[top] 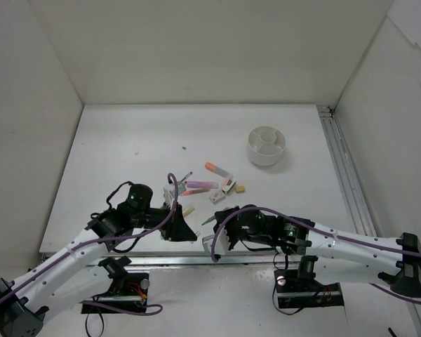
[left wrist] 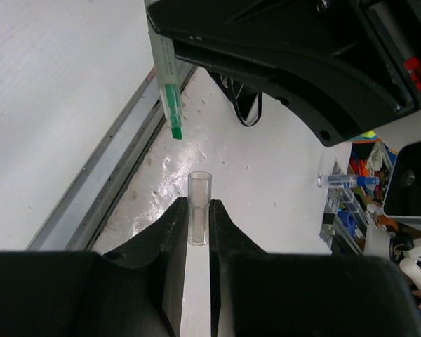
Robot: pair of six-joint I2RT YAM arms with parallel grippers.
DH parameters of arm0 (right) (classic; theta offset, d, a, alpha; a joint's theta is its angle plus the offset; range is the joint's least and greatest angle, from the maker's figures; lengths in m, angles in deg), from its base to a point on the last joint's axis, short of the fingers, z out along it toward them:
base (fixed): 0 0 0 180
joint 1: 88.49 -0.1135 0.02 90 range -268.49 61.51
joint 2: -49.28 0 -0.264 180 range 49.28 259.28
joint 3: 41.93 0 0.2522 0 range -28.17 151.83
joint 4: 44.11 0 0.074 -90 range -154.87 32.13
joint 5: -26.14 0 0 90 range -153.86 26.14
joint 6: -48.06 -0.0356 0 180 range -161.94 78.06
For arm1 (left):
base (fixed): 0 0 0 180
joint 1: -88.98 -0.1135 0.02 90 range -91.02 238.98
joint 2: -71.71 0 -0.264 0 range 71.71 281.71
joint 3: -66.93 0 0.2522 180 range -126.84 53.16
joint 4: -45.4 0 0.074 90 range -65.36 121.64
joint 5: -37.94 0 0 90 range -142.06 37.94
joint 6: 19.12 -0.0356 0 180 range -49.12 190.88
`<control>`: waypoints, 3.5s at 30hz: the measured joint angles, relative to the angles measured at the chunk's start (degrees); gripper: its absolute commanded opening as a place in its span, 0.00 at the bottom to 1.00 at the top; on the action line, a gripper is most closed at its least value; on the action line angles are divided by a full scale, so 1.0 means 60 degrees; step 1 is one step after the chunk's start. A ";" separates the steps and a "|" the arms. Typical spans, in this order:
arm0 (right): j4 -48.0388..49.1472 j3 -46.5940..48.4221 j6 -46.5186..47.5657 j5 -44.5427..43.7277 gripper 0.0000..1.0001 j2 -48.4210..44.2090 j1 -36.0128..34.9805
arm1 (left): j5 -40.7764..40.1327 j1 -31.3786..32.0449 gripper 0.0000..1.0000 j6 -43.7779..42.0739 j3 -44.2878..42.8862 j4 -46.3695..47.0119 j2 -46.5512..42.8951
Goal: Sort the stationery into containers
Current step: Close the pen cap on the pen.
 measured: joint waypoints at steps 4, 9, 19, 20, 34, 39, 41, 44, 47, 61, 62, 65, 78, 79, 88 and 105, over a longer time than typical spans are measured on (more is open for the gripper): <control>-0.0015 0.0000 0.0066 -0.0138 0.00 -0.0087 0.0000 | 0.0441 -0.0033 0.00 -0.0051 0.0004 -0.0015 0.0091; -0.0026 0.0004 0.0117 -0.0168 0.00 -0.0076 0.0000 | 0.0761 -0.0033 0.00 -0.0102 0.0004 -0.0007 0.0153; -0.0036 0.0004 0.0124 0.0557 0.00 -0.0073 -0.0051 | 0.0947 -0.0033 0.00 -0.0047 0.0022 0.0033 0.0120; -0.0036 0.0004 0.0127 0.0612 0.00 -0.0073 -0.0091 | 0.0951 -0.0033 0.00 -0.0011 0.0051 0.0069 0.0120; -0.0058 0.0004 0.0131 0.0823 0.00 -0.0291 -0.0251 | 0.1166 -0.0364 0.00 0.0055 0.0124 0.0182 0.0299; -0.0058 0.0004 0.0178 0.0874 0.00 -0.0171 -0.0251 | 0.1486 -0.0441 0.00 0.0055 0.0124 0.0342 0.0557; -0.0055 0.0004 0.0197 0.0838 0.00 -0.0058 -0.0248 | 0.1555 -0.0444 0.00 0.0055 0.0124 0.0339 0.0652; -0.0051 0.0004 0.0219 0.0801 0.00 -0.0018 -0.0248 | 0.1574 -0.0444 0.00 0.0051 0.0124 0.0339 0.0634; -0.0047 0.0004 0.0240 0.0805 0.00 -0.0018 -0.0248 | 0.1596 -0.0441 0.00 0.0051 0.0124 0.0335 0.0590; -0.0055 0.0004 0.0266 0.0998 0.00 -0.0233 -0.0251 | 0.1647 -0.0444 0.00 0.0102 0.0240 0.0433 0.0335; -0.0051 0.0004 0.0266 0.1064 0.00 -0.0233 -0.0251 | 0.1647 -0.0444 0.00 0.0109 0.0251 0.0437 0.0328; -0.0051 0.0004 0.0270 0.1122 0.00 -0.0149 -0.0248 | 0.1668 -0.0444 0.00 0.0117 0.0251 0.0430 0.0375; -0.0055 0.0022 0.0266 0.1209 0.00 -0.0073 -0.0251 | 0.1606 -0.0444 0.00 0.0117 0.0251 0.0346 0.0197; -0.0051 0.0022 0.0262 0.1206 0.00 -0.0102 -0.0251 | 0.1606 -0.0444 0.00 0.0117 0.0251 0.0350 0.0178; -0.0047 0.0022 0.0273 0.1271 0.00 -0.0193 -0.0251 | 0.1625 -0.0444 0.00 0.0164 0.0251 0.0426 0.0197; 0.0197 0.0040 0.0739 -0.0171 0.00 0.0834 -0.1246 | 0.2251 -0.0743 0.00 0.0729 0.0237 -0.0226 0.1060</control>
